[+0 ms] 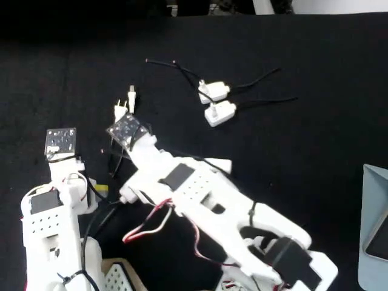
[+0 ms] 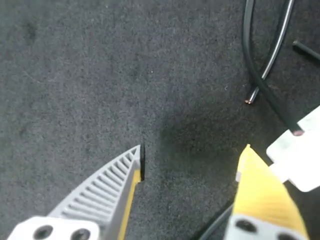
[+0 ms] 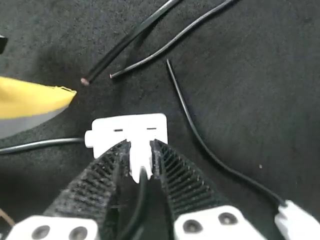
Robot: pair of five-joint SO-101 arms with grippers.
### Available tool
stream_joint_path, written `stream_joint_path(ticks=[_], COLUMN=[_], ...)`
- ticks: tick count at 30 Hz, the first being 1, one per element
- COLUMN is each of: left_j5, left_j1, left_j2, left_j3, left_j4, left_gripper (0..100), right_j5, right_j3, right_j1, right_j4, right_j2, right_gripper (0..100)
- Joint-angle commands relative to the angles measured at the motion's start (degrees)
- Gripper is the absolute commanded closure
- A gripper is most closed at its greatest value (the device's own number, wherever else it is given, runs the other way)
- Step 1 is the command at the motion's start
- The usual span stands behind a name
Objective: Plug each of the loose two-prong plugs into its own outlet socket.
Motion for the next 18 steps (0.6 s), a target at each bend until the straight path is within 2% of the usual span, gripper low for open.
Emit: stream_joint_path(ticks=[1,18], left_j5=[0.53,0.44], left_j1=[-0.48,-0.48], left_j2=[-0.88,-0.88], left_j3=[-0.22,-0.13], left_j4=[-0.79,-0.79], left_gripper=[70,70], right_j5=[1.49,1.58], right_j3=[-3.21,-1.10], right_j1=[2.73,2.73], right_j4=[-2.90,-4.40], right_j2=[0.84,4.44], right_gripper=[98.8,98.7])
